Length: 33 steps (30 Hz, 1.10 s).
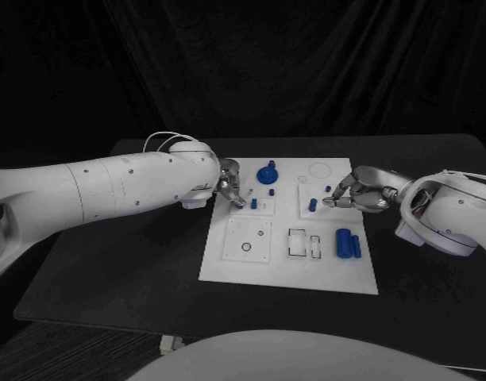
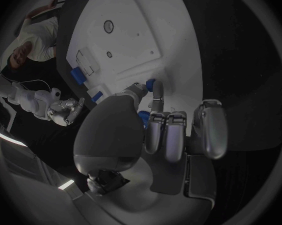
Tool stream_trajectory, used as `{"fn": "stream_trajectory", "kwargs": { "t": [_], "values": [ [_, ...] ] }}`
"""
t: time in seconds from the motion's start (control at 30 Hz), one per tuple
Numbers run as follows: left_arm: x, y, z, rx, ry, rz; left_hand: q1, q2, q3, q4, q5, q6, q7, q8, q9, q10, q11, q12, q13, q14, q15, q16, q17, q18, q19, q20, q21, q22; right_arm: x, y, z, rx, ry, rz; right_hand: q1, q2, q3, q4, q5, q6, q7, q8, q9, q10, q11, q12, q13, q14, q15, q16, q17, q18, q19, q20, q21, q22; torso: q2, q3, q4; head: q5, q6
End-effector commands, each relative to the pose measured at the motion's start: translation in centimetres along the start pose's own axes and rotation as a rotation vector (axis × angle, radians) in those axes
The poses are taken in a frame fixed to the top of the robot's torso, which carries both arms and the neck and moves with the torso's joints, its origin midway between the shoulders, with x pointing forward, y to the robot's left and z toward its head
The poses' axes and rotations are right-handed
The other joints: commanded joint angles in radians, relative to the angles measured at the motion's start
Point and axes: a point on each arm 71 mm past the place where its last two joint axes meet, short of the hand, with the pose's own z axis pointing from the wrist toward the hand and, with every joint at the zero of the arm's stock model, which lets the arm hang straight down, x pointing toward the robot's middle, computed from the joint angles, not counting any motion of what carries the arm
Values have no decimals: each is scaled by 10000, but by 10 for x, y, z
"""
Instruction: Assemble the parts on the task board
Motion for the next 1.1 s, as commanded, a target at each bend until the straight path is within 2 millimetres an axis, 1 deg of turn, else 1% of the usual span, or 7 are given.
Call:
{"fn": "stream_trajectory", "kwargs": {
  "t": [0.03,0.27,0.8,1.1],
  "values": [
    [2,-3,0,140,1,-128,-67,-42,1771,-1693,38,-65,-3,63,17,857,-47,41,2383,1038,-66,26,2635,5,81,-63,58,1917,2,-1,0,82,99,-6,107,3,-64,-19,54,52,23,-56,-17,287,-63,-46,-137,683,-57,-33,1243,57,-67,22,-34,1819,-2,-1,7,-2,1],
    [2,-2,-1,104,-11,-139,-70,-44,1781,-1703,40,-70,-2,65,23,850,-47,29,2375,1038,-67,26,2635,6,80,-63,55,1916,2,-1,0,92,96,-4,138,15,-53,-28,67,50,23,-59,-18,276,-63,-55,-154,677,-56,-42,1228,65,-84,23,-70,1808,12,-3,3,-8,1],
    [2,-2,-2,72,84,-86,-85,-39,1827,-1737,6,-104,9,72,53,818,-40,-33,2332,1038,-63,26,2635,12,67,-62,22,1908,1,-1,0,105,92,-4,157,21,-45,-34,71,49,22,-61,-19,266,-63,-62,-170,675,-56,-45,1223,65,-85,23,-72,1808,-2,2,4,-41,1],
    [0,0,-4,21,73,-80,-111,-22,1879,-1767,-52,-143,21,81,91,790,-28,-83,2298,1038,-53,26,2635,18,52,-57,-11,1899,2,-2,0,112,113,-7,179,29,-36,-40,73,50,21,-62,-20,257,-63,-70,-185,670,-56,-53,1207,69,-94,23,-92,1802,-2,-1,-1,-20,1]
  ]
}}
